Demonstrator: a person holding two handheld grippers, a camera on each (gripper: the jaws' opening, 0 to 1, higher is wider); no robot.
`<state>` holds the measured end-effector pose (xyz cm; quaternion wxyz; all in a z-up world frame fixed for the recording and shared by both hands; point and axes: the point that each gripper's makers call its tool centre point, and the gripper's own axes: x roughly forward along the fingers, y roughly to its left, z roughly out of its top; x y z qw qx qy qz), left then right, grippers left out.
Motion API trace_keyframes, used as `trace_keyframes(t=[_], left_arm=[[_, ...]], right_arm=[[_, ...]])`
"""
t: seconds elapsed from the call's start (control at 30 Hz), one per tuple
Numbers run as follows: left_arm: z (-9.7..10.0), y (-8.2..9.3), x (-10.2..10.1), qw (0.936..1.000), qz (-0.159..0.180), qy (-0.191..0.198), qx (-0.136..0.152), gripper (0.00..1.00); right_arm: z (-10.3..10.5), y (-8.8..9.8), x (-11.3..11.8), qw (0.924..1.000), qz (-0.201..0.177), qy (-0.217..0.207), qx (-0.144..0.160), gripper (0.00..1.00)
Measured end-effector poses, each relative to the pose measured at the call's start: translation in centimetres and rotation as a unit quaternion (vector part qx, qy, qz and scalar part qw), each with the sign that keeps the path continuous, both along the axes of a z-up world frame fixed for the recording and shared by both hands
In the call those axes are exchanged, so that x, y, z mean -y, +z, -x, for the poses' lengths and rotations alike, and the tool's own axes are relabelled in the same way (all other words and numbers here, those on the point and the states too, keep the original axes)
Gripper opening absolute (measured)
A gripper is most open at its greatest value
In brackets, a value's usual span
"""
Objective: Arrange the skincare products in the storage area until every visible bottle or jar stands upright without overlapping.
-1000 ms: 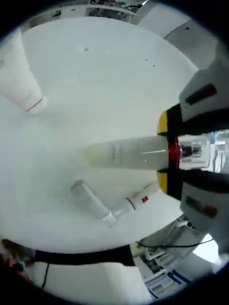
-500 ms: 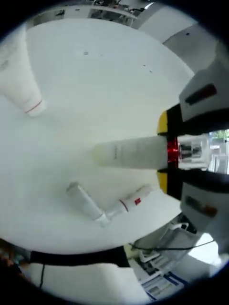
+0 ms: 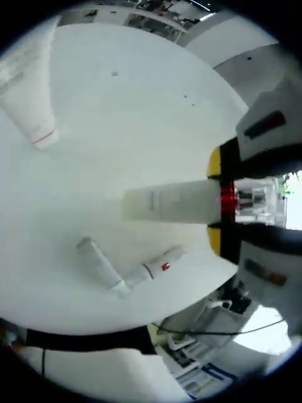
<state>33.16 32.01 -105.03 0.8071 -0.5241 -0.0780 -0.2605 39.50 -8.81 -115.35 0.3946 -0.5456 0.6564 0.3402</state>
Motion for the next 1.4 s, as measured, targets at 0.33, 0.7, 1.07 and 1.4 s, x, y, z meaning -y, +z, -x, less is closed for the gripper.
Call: trace_keyframes(t=[0.33, 0.7, 1.07, 1.4], left_arm=[[0.4, -1.8, 2.4, 0.9974, -0.031, -0.055, -0.035, 0.45], [1.5, -3.1, 6.4, 0.9810, -0.139, -0.132, -0.030, 0.48], [1.5, -4.2, 11.0, 0.9479, -0.232, -0.217, -0.022, 0.49], [0.2, -3.7, 14.7, 0.9148, -0.275, -0.296, 0.004, 0.52]], right_arm=[[-0.2, 0.3, -1.6, 0.9967, -0.003, 0.080, 0.013, 0.23], [0.5, 1.8, -6.8, 0.9784, -0.037, 0.200, 0.038, 0.23], [1.6, 4.4, -11.8, 0.9319, -0.050, 0.354, 0.063, 0.23], [3.0, 7.9, -16.0, 0.8745, -0.064, 0.471, 0.098, 0.23]])
